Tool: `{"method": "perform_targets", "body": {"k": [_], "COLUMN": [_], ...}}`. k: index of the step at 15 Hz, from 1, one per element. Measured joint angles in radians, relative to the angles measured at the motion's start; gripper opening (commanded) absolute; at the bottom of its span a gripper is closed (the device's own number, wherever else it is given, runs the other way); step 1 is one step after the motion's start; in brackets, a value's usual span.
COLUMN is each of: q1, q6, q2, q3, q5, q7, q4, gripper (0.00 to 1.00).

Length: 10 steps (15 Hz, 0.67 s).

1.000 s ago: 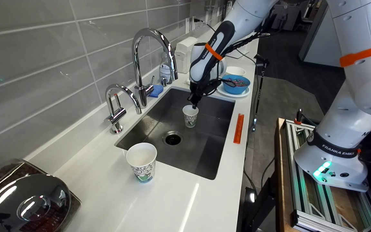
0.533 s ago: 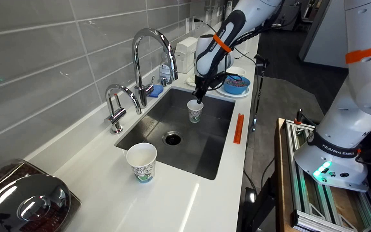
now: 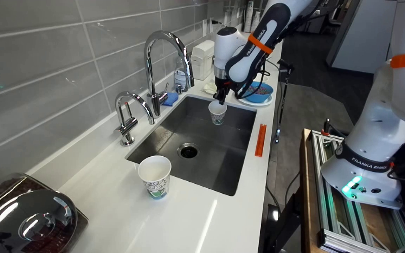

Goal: Pour the liquid out of the cup in the sink and place it in the cup on the left side of the counter.

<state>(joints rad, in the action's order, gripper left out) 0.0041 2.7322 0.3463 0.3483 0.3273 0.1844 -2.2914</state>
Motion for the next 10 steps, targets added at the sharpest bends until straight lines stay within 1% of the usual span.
{"method": "perform_targets", "body": {"k": [3,5,7,10], "q1": [0.086,0.122,0.141,0.144], "q6": [0.000,-0.010,-0.034,-0.106], "q2": [-0.039,-0.059,-0.080,-0.114], "q3": [0.075,0.105,0.112,0.090], "q5": [0.183,0.297,0.418,0.582], "q7": [0.174,0.281,0.390,0.545], "q4": [-0.018,-0.019,-0.020,-0.020], "gripper": [0.01,0.01,0.01,0.01]}}
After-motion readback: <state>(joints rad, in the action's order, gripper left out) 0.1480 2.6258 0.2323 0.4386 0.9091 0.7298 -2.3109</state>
